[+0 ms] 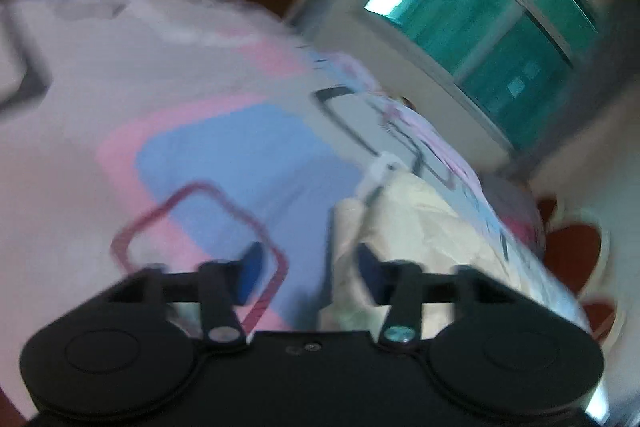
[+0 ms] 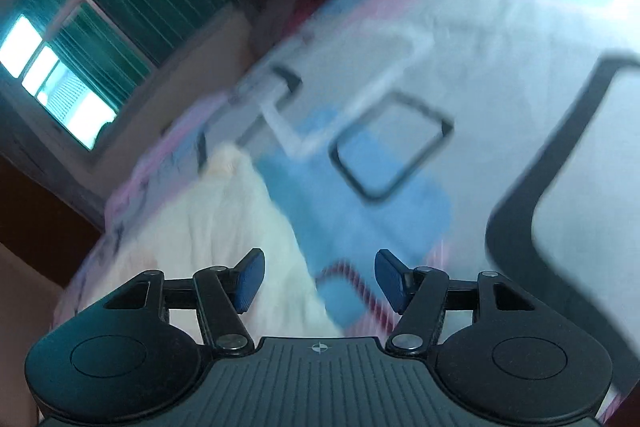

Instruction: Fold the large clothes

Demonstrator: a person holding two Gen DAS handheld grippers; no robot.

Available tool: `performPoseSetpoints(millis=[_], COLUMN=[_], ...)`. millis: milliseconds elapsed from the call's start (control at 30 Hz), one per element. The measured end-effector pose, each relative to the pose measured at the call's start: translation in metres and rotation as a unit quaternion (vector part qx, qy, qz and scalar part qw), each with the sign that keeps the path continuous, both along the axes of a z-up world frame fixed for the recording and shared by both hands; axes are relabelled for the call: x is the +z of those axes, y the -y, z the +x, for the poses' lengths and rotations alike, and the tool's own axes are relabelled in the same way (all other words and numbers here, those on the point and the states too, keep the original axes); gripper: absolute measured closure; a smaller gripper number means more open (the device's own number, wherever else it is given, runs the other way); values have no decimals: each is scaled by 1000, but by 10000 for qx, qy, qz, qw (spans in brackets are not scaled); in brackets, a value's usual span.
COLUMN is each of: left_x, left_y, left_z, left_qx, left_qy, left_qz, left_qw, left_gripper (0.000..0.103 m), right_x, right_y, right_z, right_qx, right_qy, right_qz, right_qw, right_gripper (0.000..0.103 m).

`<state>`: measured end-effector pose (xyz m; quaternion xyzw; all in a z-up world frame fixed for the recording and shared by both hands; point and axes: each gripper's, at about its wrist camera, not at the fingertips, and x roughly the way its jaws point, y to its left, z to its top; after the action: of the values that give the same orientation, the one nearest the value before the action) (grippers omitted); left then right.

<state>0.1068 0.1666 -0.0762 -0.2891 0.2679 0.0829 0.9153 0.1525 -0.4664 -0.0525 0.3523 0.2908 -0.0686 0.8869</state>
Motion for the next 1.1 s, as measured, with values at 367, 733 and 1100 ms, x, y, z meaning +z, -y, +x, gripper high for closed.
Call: performPoseSetpoints(millis=[367, 733, 1100], left_x=[32, -37, -12], left_y=[169, 186, 187], left_z=[148, 219, 189], left_qx=[-2595, -2761, -2772], left_qy=[415, -381, -202], left_qz=[1036, 1226, 1429], left_qw=[9593, 9525, 9499], left_gripper=[63, 61, 54], right_x=[36, -34, -3], right_y=[-148, -178, -171], right_z=[124, 188, 153], right_qx=[2077, 2675, 2464], right_qy=[582, -399, -67], right_qz=[-1143, -1578, -1527], right_qw=[9697, 9497, 9570], right_gripper=[80, 83, 83])
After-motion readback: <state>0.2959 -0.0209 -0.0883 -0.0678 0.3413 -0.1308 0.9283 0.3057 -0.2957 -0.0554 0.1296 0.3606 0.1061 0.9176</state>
